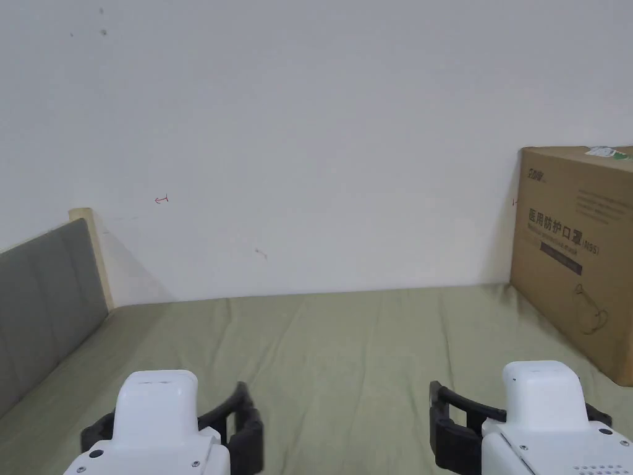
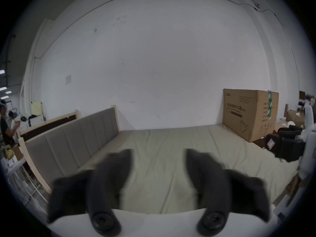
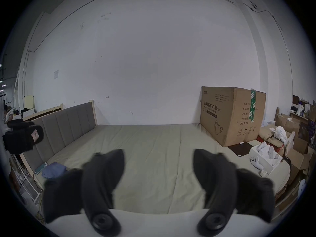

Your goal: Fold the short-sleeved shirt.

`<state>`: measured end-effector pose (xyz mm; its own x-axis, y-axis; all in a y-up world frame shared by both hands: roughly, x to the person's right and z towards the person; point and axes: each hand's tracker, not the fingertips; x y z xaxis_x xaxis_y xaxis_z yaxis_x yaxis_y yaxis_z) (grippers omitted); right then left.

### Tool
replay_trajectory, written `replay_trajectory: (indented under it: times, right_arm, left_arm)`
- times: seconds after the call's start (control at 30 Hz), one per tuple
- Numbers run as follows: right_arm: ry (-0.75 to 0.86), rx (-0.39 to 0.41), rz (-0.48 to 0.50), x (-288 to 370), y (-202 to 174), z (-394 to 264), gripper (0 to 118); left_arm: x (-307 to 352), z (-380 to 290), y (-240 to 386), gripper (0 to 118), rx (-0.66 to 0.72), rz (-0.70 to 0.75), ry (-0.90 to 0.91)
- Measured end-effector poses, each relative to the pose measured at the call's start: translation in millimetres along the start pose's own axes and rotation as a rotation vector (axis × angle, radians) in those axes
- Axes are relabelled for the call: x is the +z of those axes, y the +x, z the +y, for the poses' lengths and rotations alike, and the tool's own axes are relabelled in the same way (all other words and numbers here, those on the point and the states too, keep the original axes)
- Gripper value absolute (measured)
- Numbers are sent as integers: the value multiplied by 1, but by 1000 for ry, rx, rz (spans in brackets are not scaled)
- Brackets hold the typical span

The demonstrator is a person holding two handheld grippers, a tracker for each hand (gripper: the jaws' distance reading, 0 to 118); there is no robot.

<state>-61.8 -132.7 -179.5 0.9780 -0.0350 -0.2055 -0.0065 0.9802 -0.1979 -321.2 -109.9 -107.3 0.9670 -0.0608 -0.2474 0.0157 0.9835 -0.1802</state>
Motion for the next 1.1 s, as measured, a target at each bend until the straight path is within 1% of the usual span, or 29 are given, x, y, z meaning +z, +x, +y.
replay_trajectory:
  times: [0.03,0.07,0.1,0.13,0.2,0.23,0.3,0.33,0.43,0.53,0.63,0.73,0.83,0.93,1.1]
  right_arm:
    - [6,0,-5,0,0,-1,102]
    - [10,5,-9,1,0,-1,106]
    - [17,12,-12,1,-1,-1,108]
    - [22,19,-17,1,-1,-1,108]
    - [33,23,-17,1,-1,-1,109]
    - [36,17,-14,1,-1,-1,111]
    - [36,-3,-5,0,1,0,112]
    - [37,-9,-1,0,1,0,112]
    - [46,-10,-7,-1,1,0,114]
    - [49,-10,-12,-2,3,1,115]
    - [38,-11,-11,-5,4,2,115]
    - [15,1,-28,-10,5,0,115]
    - [-2,-10,-29,-13,7,-3,115]
    - [-17,-26,-18,-15,8,-4,115]
    - [-17,-21,-27,-17,7,-4,115]
  left_arm:
    - [-1,0,-1,107,22,-25,-14]
    - [0,0,-1,113,37,-51,1]
    - [2,0,-1,112,57,-65,28]
    - [4,1,-1,112,57,-53,24]
    - [3,5,0,112,46,-84,-1]
    - [3,6,0,112,39,-114,-1]
    - [4,7,1,112,24,-113,0]
    - [4,7,4,111,-2,-93,0]
    - [2,5,4,111,-5,-74,-3]
    - [-1,4,-1,111,33,-78,-16]
    - [-8,8,1,111,15,-13,-77]
    - [-9,9,-3,111,16,13,-73]
    - [-10,14,-5,111,28,63,-96]
    - [-9,14,-6,111,-2,59,-76]
    - [-7,17,-1,111,-30,83,-67]
